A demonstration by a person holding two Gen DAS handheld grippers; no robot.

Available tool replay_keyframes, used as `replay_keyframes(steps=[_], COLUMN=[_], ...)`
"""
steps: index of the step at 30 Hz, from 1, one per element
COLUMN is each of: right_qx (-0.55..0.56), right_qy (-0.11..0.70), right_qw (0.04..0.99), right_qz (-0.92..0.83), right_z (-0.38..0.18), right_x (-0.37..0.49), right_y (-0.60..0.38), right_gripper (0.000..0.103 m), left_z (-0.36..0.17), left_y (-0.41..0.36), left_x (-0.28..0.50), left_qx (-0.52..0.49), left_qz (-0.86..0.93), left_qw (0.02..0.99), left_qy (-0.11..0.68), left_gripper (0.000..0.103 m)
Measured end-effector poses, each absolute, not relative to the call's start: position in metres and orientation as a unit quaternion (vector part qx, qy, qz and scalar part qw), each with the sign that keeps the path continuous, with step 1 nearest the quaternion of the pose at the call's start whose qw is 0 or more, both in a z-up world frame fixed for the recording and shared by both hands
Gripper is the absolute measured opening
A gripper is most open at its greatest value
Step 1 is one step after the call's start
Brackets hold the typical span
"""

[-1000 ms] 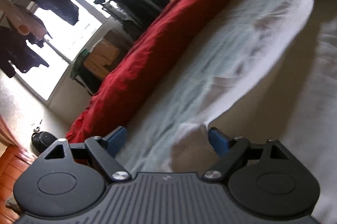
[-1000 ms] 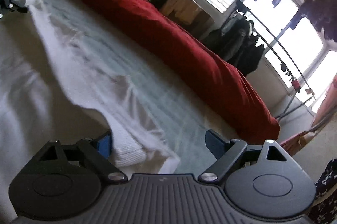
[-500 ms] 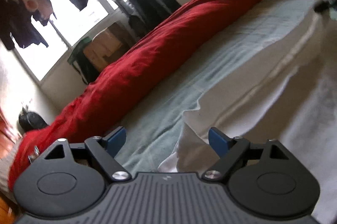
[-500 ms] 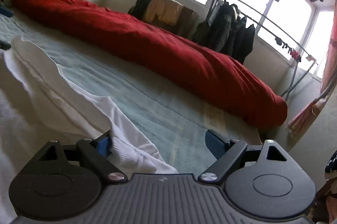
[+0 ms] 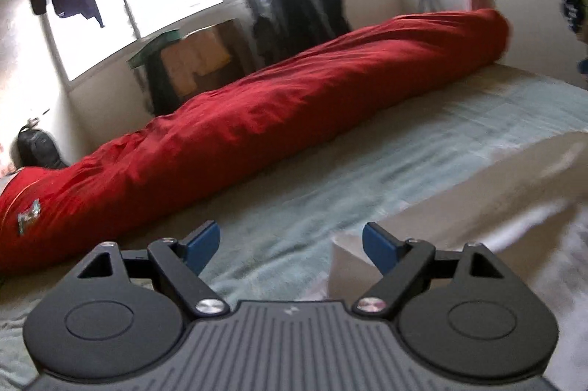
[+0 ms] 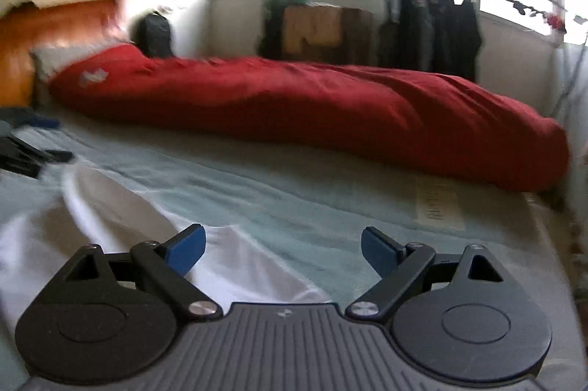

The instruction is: Fold clothes

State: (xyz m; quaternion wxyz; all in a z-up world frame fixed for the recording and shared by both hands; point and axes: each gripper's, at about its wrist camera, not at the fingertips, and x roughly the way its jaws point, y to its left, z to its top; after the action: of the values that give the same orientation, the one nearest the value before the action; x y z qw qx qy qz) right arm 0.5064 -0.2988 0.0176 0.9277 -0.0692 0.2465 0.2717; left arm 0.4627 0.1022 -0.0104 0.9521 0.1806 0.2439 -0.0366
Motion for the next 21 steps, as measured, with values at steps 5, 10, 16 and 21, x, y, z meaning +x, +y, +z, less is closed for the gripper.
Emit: replay_keyframes(steps=[5,10,16,21], right_qx=[-0.185,-0.255,-0.188,-0.103], right_qy=[0.278,0.303,0.288,0.275], right_qw=[0.896,0.873,0.914,0.942], right_qz=[0.294,0.284,0.215,0.16], right_z=[-0.009,-0.03,-0.031,-0.024], right_x=[0.481,0.481,0.525,0.536], right_y=[-0.285,-0.27,-0.269,-0.29], right_gripper=[0.094,0.094,0.094,0.094], left_z=[-0.028,-0.052,-0.048,-0.04], left_y=[0.095,0.08,0.075,0.087], left_x=[0.434,0.464,0.52,0.52], left_qx=[0.215,0.229,0.201,0.154], left_qz=[-0.101,-0.096,-0.033,-0.003], left_qw=[0.931,0.919,0.935,0.947], left_qy=[0.276,0.306,0.291,0.283], left_gripper=[0.087,0.087,0.088,0.087])
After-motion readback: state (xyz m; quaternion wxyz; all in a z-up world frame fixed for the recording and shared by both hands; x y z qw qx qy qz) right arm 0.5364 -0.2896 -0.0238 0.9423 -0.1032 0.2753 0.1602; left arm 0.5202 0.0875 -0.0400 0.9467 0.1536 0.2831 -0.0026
